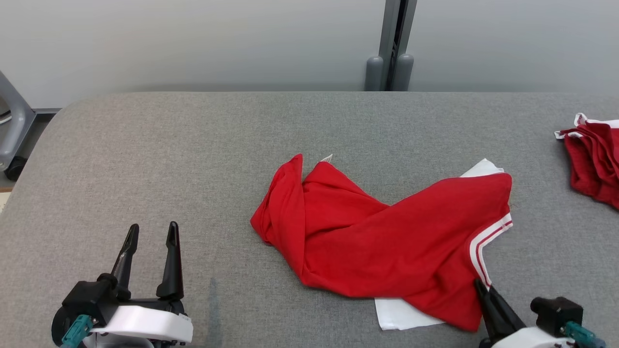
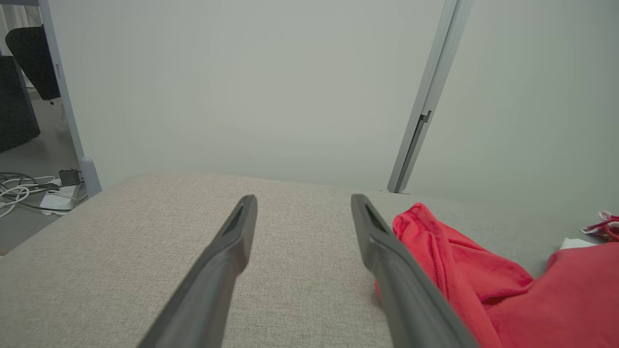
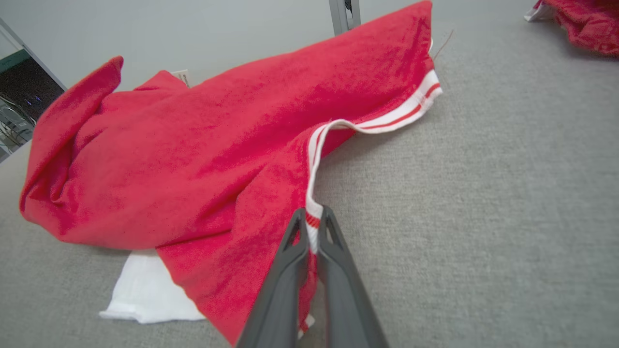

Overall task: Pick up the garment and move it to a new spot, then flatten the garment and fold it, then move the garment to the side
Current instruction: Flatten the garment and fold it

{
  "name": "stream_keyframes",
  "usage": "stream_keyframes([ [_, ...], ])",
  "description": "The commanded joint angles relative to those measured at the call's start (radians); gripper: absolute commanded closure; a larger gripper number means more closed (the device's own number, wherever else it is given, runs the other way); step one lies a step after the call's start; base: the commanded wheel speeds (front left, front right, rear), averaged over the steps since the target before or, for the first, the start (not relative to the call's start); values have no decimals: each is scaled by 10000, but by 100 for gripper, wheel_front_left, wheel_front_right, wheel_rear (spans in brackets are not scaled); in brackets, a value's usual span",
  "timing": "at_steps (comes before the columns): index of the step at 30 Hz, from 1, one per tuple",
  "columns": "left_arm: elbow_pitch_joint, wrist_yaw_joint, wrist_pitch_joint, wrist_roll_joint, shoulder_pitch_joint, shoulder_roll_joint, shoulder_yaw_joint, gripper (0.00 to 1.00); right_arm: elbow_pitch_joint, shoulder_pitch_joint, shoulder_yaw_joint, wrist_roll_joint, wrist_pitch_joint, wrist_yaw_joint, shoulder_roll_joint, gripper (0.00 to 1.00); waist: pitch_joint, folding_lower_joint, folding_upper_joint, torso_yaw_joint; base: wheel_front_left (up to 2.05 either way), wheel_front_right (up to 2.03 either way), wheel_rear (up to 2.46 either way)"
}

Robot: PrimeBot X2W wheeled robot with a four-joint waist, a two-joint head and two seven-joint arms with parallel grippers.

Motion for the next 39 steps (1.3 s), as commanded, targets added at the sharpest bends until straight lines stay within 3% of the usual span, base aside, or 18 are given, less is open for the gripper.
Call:
stream_keyframes([
  [1,-4,27,-41,-42,-78,29,38,0,-271,-189,-50,-47,-61,1,-91,100,-10,0,0,-20,0,0,0],
  [6,56,76,-41,-124,-52,29,-81,0,-1191,-747,57,-268,-59,1,-341,100,-6,0,0,-60,0,0,0],
  [12,114,93,-41,-209,-314,31,-366,0,-974,-2161,351,-390,-62,1,-686,100,232,0,0,128,0,0,0],
  [24,284,181,-41,-486,-968,31,-1125,0,1703,-5462,776,-379,-62,0,-1349,100,1019,0,0,1000,0,0,0],
  [35,409,266,-41,-734,-1348,28,-1541,0,4416,-7087,908,-299,-62,0,-1233,100,1356,0,0,1306,0,0,0],
  [37,460,291,-41,-780,-1417,29,-1608,0,4740,-7352,931,-312,-64,0,-1228,0,1383,0,0,1314,0,0,0],
  [39,472,305,-41,-828,-1499,32,-1617,0,4755,-7428,903,-290,-64,0,-1206,0,1365,0,0,1267,0,0,0],
])
